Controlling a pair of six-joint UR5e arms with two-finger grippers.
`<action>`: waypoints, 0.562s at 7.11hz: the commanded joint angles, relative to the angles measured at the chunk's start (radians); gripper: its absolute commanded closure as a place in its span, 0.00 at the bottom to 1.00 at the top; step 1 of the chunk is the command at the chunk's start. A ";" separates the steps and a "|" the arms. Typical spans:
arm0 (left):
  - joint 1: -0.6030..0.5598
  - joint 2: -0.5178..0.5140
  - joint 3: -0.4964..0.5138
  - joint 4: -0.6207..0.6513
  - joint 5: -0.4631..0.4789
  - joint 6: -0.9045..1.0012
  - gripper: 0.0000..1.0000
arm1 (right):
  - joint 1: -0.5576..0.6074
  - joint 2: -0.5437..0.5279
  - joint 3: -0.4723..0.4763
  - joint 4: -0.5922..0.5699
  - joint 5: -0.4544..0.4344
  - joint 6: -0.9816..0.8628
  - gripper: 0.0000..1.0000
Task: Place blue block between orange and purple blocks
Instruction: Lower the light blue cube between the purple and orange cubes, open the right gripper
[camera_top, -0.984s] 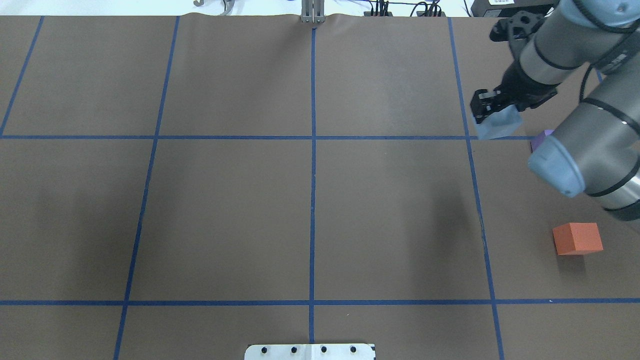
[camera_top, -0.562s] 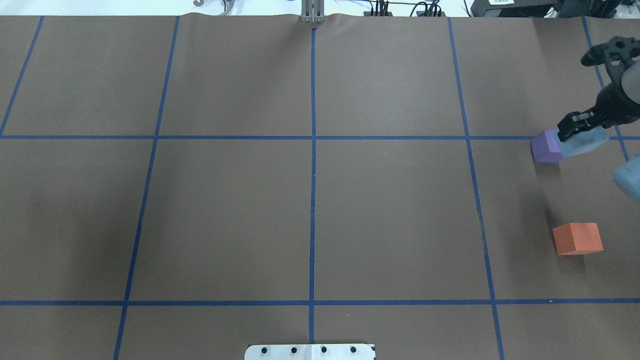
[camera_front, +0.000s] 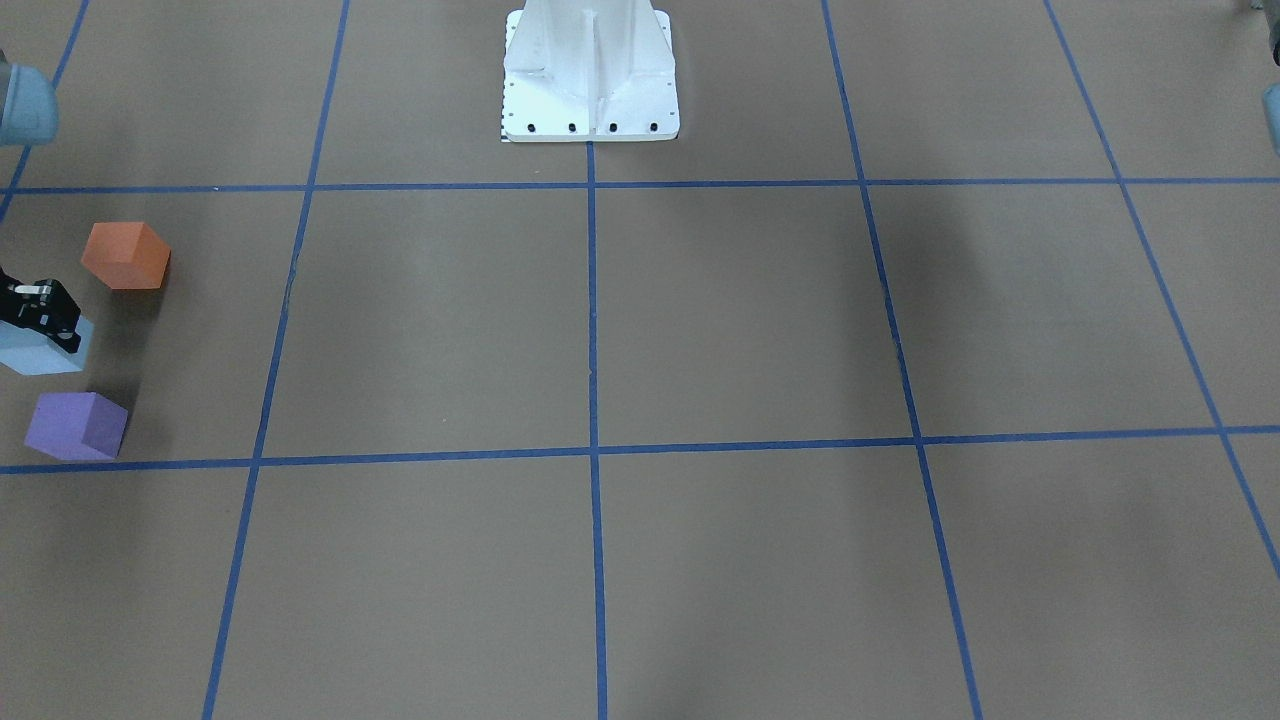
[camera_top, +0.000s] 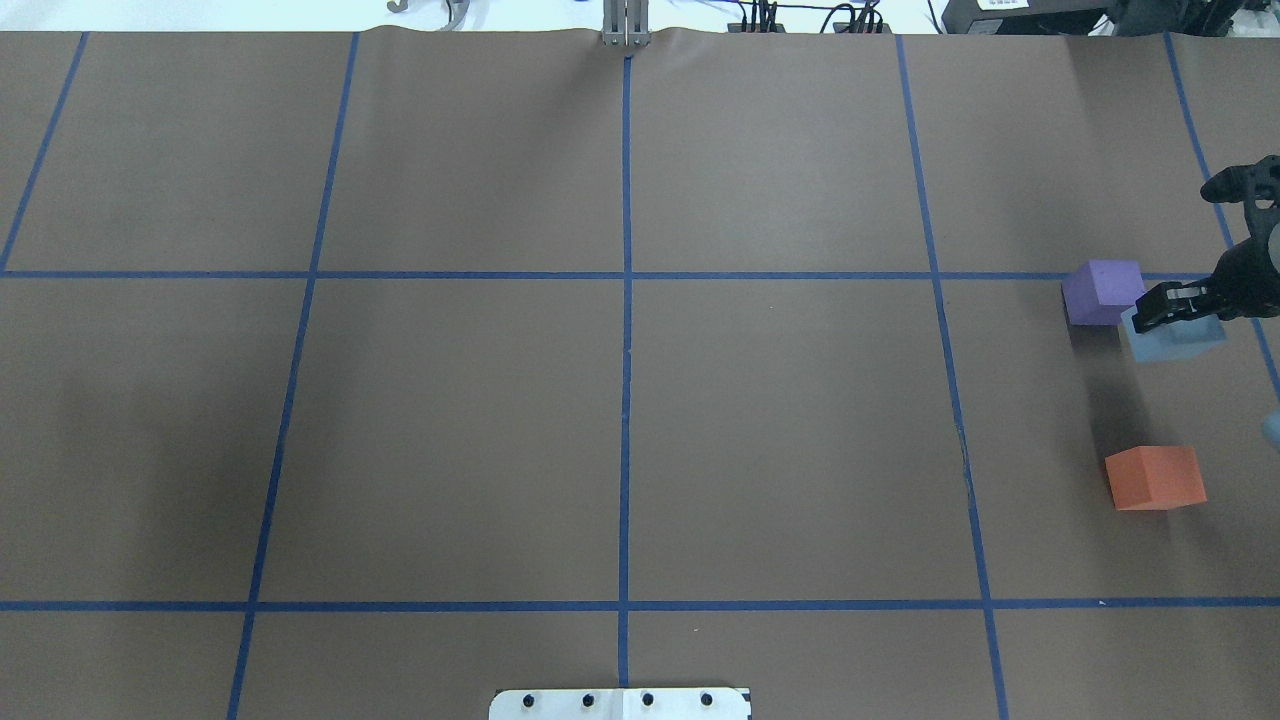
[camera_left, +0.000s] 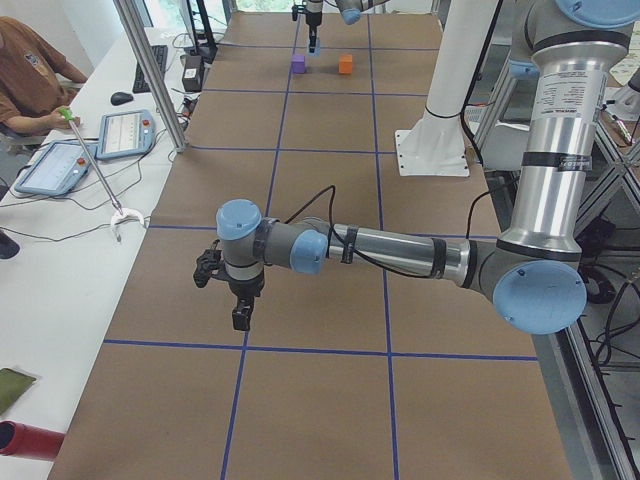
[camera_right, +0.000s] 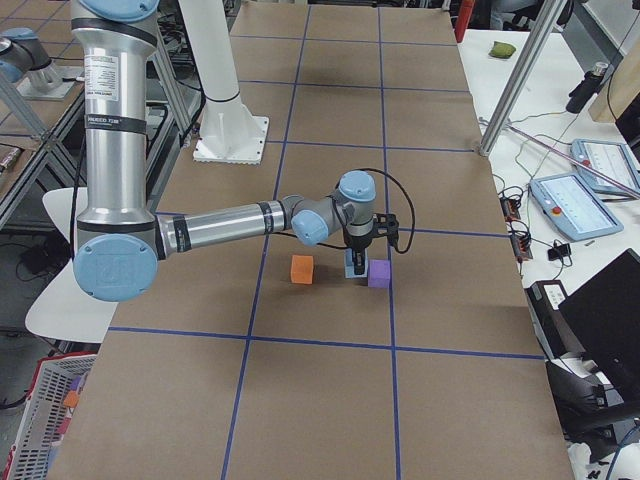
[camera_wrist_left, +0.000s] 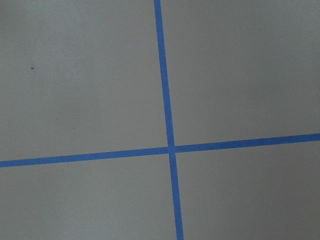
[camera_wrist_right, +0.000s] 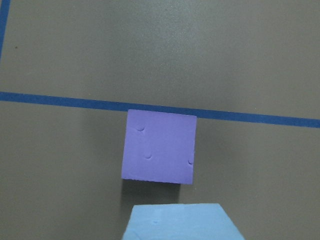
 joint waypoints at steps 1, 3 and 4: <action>0.002 -0.004 0.002 0.000 0.003 0.000 0.00 | -0.080 0.001 -0.007 0.010 0.000 0.086 1.00; 0.002 -0.012 0.000 0.002 0.004 0.000 0.00 | -0.105 -0.002 -0.024 0.007 0.003 0.087 1.00; 0.002 -0.012 0.000 0.002 0.004 0.000 0.00 | -0.105 -0.002 -0.027 0.007 0.000 0.087 1.00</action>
